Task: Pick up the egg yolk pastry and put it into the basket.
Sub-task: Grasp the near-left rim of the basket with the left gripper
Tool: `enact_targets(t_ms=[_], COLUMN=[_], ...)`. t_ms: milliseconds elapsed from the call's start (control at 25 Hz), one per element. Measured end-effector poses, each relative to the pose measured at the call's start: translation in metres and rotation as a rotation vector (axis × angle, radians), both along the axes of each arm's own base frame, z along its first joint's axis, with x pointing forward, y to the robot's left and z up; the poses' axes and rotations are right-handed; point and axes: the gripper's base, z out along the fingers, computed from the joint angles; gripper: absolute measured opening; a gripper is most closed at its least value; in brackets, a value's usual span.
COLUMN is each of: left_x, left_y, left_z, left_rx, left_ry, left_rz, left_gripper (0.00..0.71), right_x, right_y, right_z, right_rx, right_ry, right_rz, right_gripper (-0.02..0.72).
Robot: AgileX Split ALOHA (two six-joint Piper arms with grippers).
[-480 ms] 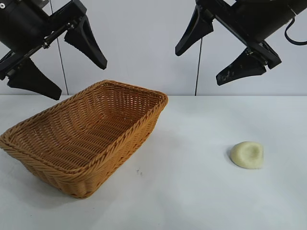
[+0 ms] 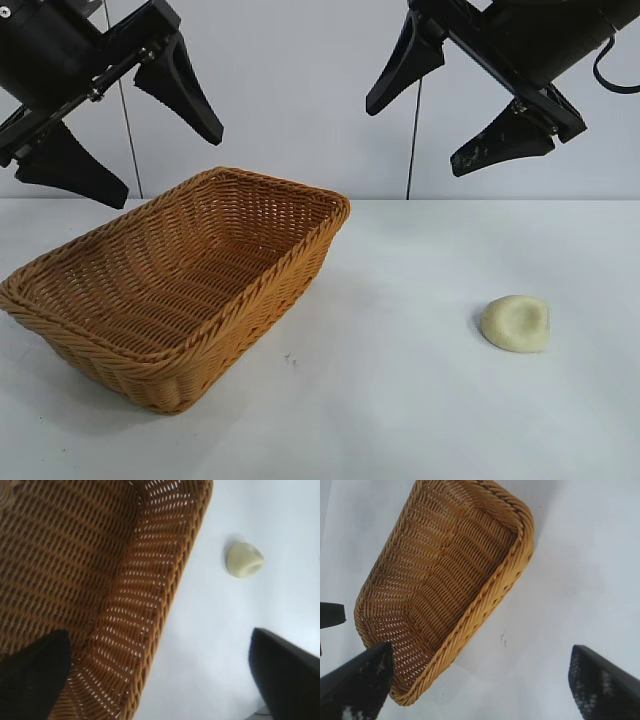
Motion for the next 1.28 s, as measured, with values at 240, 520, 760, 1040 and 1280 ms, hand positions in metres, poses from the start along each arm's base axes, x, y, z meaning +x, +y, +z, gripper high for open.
enact_targets(t_ms=[240, 520, 760, 1040, 1280], left_x=[0.0, 0.001, 0.0, -0.021, -0.051], left_y=[0.0, 0.0, 0.014, 0.034, 0.034], left_z=[0.0, 0.0, 0.009, 0.042, 0.057], left_rx=[0.0, 0.001, -0.009, 0.059, 0.122], left_ry=[-0.002, -0.013, -0.006, -0.029, -0.008], left_rz=[0.002, 0.011, 0.042, 0.107, 0.228], left_gripper=[0.692, 0.692, 0.692, 0.692, 0.692], right_x=[0.0, 0.0, 0.0, 0.0, 0.0], right_y=[0.0, 0.0, 0.0, 0.0, 0.0], right_z=[0.0, 0.0, 0.0, 0.0, 0.0], right_rx=[0.002, 0.002, 0.003, 0.003, 0.002], right_ry=[0.003, 0.004, 0.004, 0.004, 0.004], right_rz=[-0.004, -0.005, -0.004, -0.004, -0.005], right_gripper=[0.678, 0.678, 0.678, 0.678, 0.678])
